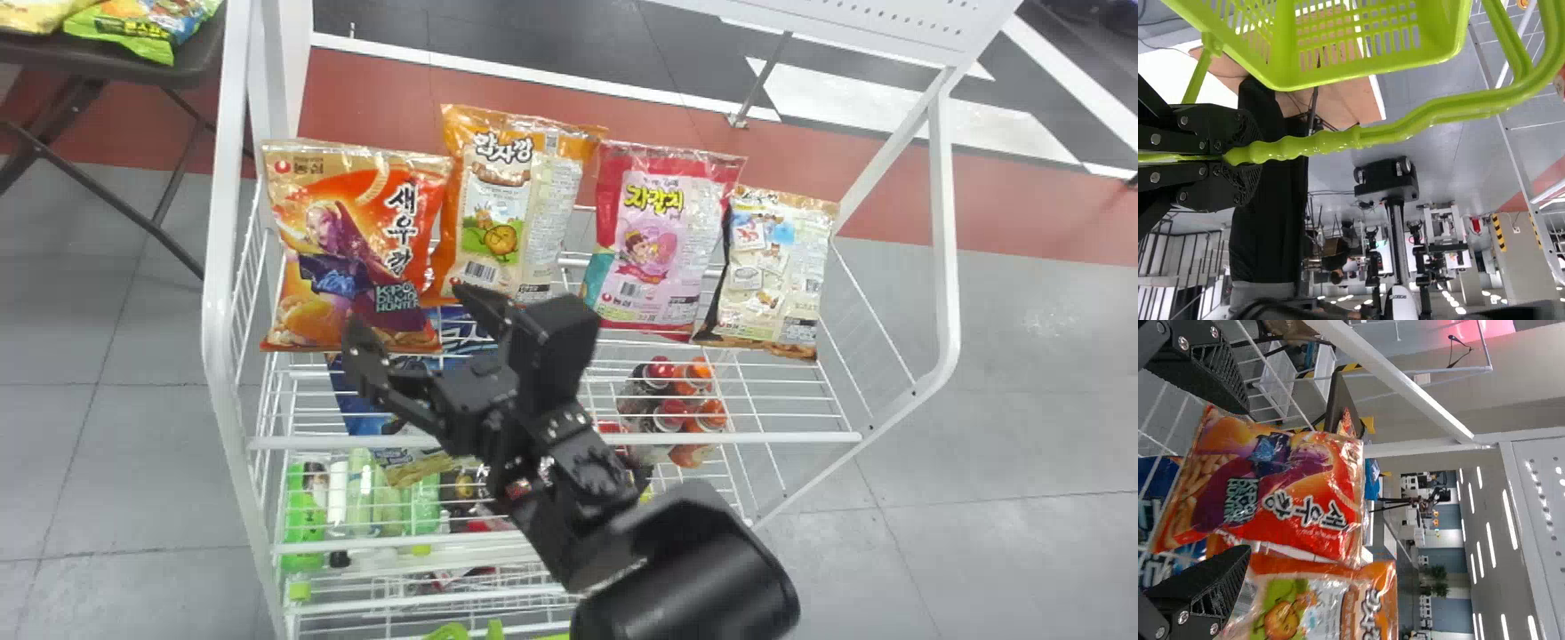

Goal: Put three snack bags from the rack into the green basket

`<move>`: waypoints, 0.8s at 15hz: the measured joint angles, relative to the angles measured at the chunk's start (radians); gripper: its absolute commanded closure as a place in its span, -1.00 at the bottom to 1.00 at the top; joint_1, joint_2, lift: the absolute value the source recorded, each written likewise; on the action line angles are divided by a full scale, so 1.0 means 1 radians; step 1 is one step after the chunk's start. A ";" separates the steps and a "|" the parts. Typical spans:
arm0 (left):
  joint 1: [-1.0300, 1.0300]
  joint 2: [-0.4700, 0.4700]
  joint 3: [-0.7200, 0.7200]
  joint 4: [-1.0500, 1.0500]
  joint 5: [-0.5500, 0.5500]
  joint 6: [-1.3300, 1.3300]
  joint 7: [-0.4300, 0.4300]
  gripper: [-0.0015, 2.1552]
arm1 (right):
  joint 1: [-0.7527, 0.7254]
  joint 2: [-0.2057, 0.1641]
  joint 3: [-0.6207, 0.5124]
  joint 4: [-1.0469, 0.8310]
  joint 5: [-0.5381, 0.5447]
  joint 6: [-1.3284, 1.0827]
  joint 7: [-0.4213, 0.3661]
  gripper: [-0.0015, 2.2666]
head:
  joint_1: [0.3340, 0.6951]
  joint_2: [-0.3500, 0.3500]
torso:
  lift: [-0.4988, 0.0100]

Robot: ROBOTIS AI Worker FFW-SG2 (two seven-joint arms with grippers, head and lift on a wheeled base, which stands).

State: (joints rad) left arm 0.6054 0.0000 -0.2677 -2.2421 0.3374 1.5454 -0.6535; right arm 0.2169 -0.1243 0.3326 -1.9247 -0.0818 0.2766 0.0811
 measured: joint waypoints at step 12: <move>-0.036 0.000 -0.001 0.033 0.016 0.015 -0.029 0.53 | -0.239 0.085 0.037 0.233 0.028 0.134 -0.002 0.98 | 1.00 -0.49 | 0.96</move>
State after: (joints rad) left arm 0.5697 0.0000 -0.2686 -2.2096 0.3533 1.5604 -0.6827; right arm -0.0216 -0.0395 0.3696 -1.6916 -0.0540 0.4102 0.0794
